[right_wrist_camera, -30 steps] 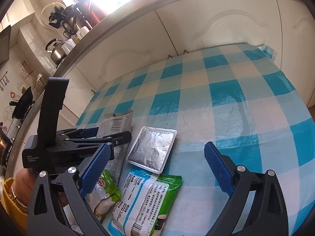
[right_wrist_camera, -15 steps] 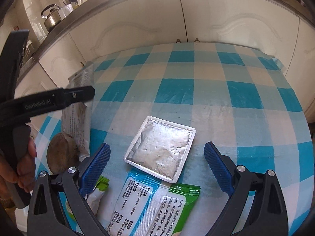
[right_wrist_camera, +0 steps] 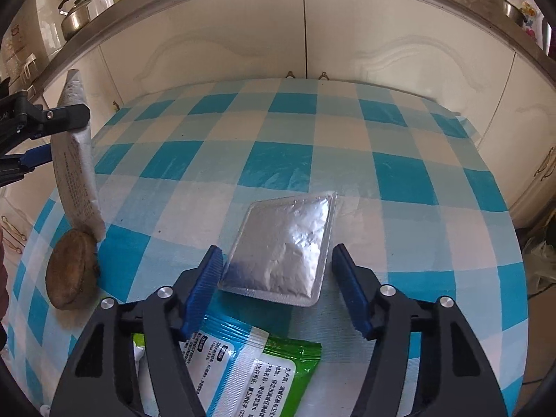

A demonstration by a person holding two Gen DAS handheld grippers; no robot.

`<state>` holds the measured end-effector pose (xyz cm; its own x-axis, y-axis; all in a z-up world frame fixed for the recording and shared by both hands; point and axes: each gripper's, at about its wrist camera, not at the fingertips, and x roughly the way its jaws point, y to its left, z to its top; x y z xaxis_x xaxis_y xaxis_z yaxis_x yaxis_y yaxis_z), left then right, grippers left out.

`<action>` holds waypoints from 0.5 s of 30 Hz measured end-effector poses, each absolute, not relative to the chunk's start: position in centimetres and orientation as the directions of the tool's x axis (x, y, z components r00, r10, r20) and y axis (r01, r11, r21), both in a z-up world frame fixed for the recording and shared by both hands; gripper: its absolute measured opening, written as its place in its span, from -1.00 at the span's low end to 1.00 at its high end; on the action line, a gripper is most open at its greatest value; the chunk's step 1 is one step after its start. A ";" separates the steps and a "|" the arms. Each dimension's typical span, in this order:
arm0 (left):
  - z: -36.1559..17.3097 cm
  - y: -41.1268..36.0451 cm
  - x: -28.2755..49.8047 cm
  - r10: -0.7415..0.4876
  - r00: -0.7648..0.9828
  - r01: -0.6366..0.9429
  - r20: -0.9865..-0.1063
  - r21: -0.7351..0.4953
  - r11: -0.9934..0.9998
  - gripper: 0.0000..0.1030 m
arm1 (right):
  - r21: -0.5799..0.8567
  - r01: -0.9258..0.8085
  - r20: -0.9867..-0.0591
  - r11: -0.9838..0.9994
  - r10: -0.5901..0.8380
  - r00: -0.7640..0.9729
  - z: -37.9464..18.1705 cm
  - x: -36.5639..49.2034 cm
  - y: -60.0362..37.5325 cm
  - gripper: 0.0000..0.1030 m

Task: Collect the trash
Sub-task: 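Grasp the white barcode paper packet with the left tool while the right tool grasps the silver foil sachet, then carry the paper packet and foil sachet over the red bucket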

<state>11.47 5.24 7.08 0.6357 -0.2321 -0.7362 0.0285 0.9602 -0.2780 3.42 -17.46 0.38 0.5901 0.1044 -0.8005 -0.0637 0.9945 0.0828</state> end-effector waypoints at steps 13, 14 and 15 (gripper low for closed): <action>8.5 6.8 10.0 -0.257 0.658 0.018 -0.708 -0.327 0.945 0.52 | 0.299 -0.010 -0.763 0.954 0.245 0.598 0.6 3.8 -22.1 -0.70; 8.6 7.0 9.7 -0.258 0.660 0.017 -0.706 -0.329 0.944 0.52 | 0.332 -0.006 -0.756 0.943 0.270 0.596 0.5 3.9 -22.6 -0.72; 8.8 7.2 9.3 -0.260 0.663 0.016 -0.702 -0.334 0.942 0.52 | 0.367 -0.002 -0.747 0.930 0.297 0.595 0.4 3.9 -23.1 -0.73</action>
<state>9.31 7.20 8.81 0.6635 -0.2601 -0.7015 0.0159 0.9423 -0.3344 3.90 -23.06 0.35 0.5949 0.2967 -0.7470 -0.0024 0.9300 0.3675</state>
